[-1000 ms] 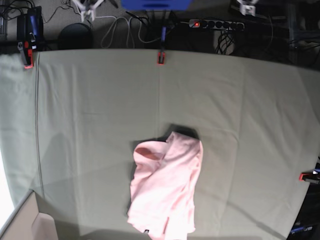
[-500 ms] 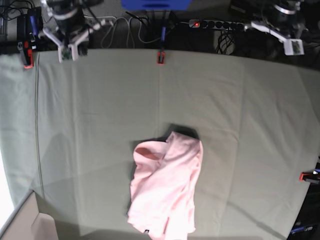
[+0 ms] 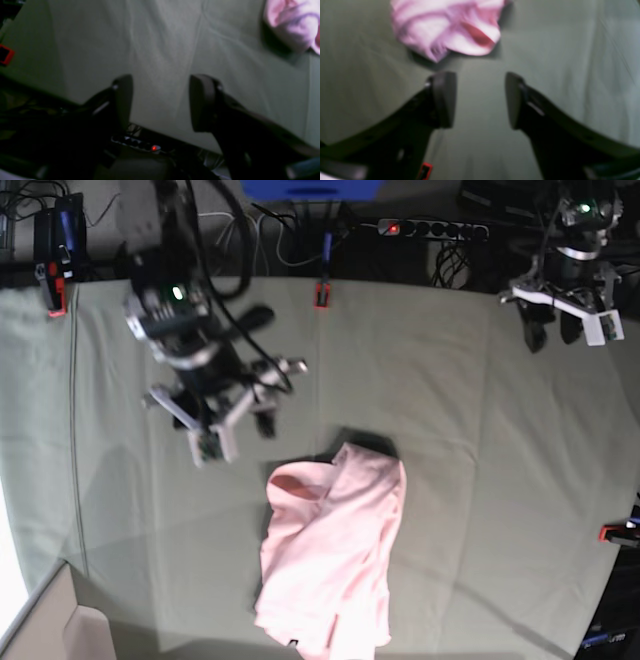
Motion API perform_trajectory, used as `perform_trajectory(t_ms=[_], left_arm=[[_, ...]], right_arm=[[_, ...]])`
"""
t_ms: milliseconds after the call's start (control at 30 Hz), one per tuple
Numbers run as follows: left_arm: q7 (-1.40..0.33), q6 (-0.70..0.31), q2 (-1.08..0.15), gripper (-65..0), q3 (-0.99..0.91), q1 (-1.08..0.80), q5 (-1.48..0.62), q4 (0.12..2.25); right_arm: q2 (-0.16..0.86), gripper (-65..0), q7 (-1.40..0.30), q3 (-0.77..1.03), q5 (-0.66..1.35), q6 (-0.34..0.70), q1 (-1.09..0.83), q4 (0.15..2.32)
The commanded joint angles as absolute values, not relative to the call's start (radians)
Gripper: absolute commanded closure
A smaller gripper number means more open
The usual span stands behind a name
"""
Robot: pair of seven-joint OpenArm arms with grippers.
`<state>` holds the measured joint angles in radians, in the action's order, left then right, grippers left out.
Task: Layout the t-shirt on the table in an organized manner, then fold the t-shirt properly
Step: 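Reach the right gripper down and grasp the pink t-shirt's edge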
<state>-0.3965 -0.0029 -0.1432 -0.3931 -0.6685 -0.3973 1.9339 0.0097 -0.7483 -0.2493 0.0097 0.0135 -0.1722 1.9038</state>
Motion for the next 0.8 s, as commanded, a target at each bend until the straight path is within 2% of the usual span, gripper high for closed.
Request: perform_trajectory(t_ms=[0, 167, 667, 767], left_arm=[[-0.381, -0.005, -0.145, -37.1, -0.397, -0.664, -0.400, 1.956], [-0.387, -0.005, -0.145, -37.0, -0.390, -0.633, -0.400, 1.954], [-0.389, -0.005, -0.154, -37.0, -0.397, -0.615, -0.390, 1.946], [-0.389, -0.005, -0.154, -37.0, -0.397, -0.587, -0.390, 1.939]], right_arm=[[0.001, -36.8, -0.722, -0.248, 0.005, 0.013, -0.133, 1.882], [-0.010, -38.1, -0.699, -0.248, 0.005, 0.013, 0.039, 1.609], [-0.031, -38.0, -0.400, -0.240, 0.005, 0.013, 0.404, 0.883], [-0.031, -34.5, -0.366, -0.240, 0.005, 0.013, 0.423, 0.819]])
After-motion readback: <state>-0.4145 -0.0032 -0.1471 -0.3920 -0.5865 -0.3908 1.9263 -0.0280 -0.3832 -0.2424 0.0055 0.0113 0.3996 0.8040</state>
